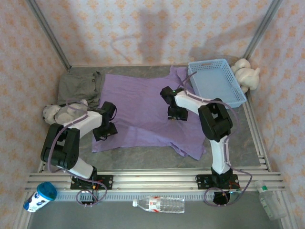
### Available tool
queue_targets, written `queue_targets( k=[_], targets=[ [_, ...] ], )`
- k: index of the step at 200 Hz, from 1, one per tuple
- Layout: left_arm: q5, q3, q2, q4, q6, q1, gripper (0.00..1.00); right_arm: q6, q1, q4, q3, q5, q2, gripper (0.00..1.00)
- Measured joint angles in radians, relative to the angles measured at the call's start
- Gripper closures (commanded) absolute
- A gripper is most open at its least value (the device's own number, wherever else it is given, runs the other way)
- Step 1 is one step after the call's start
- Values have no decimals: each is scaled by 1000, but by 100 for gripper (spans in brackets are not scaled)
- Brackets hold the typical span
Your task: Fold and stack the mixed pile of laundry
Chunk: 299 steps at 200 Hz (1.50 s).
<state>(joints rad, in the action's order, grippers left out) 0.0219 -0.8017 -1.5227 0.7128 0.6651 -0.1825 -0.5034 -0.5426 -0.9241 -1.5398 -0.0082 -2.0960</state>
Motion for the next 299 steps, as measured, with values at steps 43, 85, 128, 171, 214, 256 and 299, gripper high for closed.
queue_targets(
  k=[43,85,128,171,214,256,299],
  targets=[
    [0,56,61,16,19,38,32,69,8,-58,-319,-103,-194,40],
    [-4,-3,26,56,14,74,31,109,29,-78,-515,-157,-299,40],
    [6,-149,-17,74,-18,87,30,132,85,-62,-343,-197,-184,39],
    [111,-387,-51,102,-84,87,31,134,156,-77,-270,-211,-9,40],
    [175,-697,-288,72,-73,86,51,132,203,-46,-251,-205,72,41],
    [191,-1019,-647,53,-28,82,59,123,237,-18,-209,-205,56,42],
    [168,-1358,-936,120,5,77,58,114,290,-13,-286,-196,-50,42]
  ],
)
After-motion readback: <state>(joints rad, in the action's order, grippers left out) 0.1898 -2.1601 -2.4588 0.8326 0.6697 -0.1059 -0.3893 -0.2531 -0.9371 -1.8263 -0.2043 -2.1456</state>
